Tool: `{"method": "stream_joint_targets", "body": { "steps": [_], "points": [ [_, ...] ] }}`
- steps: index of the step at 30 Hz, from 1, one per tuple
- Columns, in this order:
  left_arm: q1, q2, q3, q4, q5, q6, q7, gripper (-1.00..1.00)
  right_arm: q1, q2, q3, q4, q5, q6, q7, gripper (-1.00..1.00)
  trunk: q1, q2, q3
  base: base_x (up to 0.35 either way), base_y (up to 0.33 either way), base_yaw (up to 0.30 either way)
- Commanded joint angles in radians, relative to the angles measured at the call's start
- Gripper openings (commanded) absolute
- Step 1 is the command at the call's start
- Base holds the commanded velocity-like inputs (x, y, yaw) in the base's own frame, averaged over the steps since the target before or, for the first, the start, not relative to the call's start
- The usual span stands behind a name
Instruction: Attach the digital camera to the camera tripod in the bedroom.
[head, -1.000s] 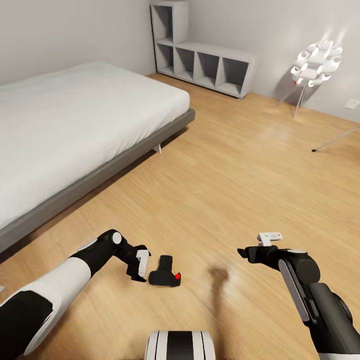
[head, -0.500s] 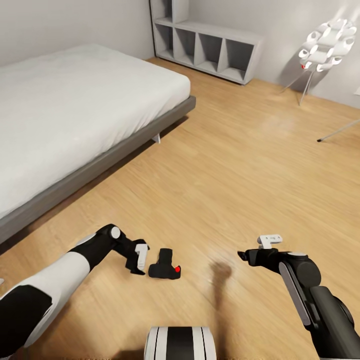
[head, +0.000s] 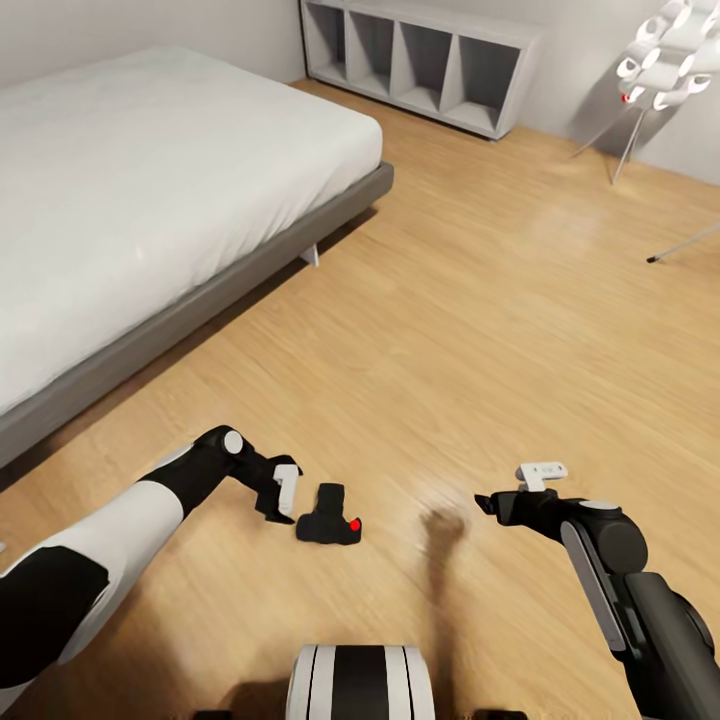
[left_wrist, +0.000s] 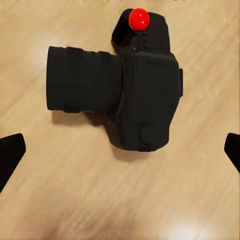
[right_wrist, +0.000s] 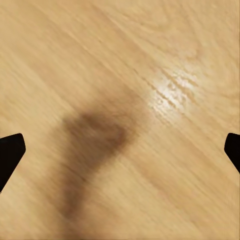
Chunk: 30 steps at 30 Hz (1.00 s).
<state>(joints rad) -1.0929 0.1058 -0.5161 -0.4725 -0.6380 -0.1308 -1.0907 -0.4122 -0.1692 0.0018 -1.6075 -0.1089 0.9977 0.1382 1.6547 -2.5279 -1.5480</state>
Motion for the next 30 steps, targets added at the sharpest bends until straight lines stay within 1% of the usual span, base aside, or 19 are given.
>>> {"method": "stream_joint_targets", "body": {
  "steps": [1,7,16,23,30],
  "points": [
    [-0.005,-0.001,-0.003,-0.002,-0.005,-0.011,0.000,1.00,0.000,0.000,0.000,-0.002,-0.008,0.004,-0.004,1.00,0.000,-0.001,-0.005,0.000,0.000,0.000],
    [-0.023,-0.005,-0.002,-0.002,-0.002,-0.010,0.003,1.00,0.000,0.000,0.000,-0.004,-0.008,0.004,-0.005,1.00,0.003,-0.002,-0.028,0.000,0.000,0.000],
    [-0.039,0.004,-0.001,-0.002,0.002,-0.009,0.006,1.00,0.000,0.006,-0.001,-0.005,-0.008,0.004,-0.005,1.00,0.007,-0.004,-0.063,0.000,0.000,0.000],
    [-0.043,0.006,0.001,-0.002,0.003,-0.008,0.006,1.00,0.000,0.011,-0.002,-0.005,-0.008,0.004,-0.005,1.00,0.010,-0.006,-0.090,0.000,0.000,0.000],
    [-0.046,0.001,0.018,-0.003,0.002,-0.008,0.005,1.00,0.000,0.012,-0.001,-0.005,-0.008,0.004,-0.005,1.00,0.013,-0.007,-0.117,0.000,0.000,0.000]
  ]
}}
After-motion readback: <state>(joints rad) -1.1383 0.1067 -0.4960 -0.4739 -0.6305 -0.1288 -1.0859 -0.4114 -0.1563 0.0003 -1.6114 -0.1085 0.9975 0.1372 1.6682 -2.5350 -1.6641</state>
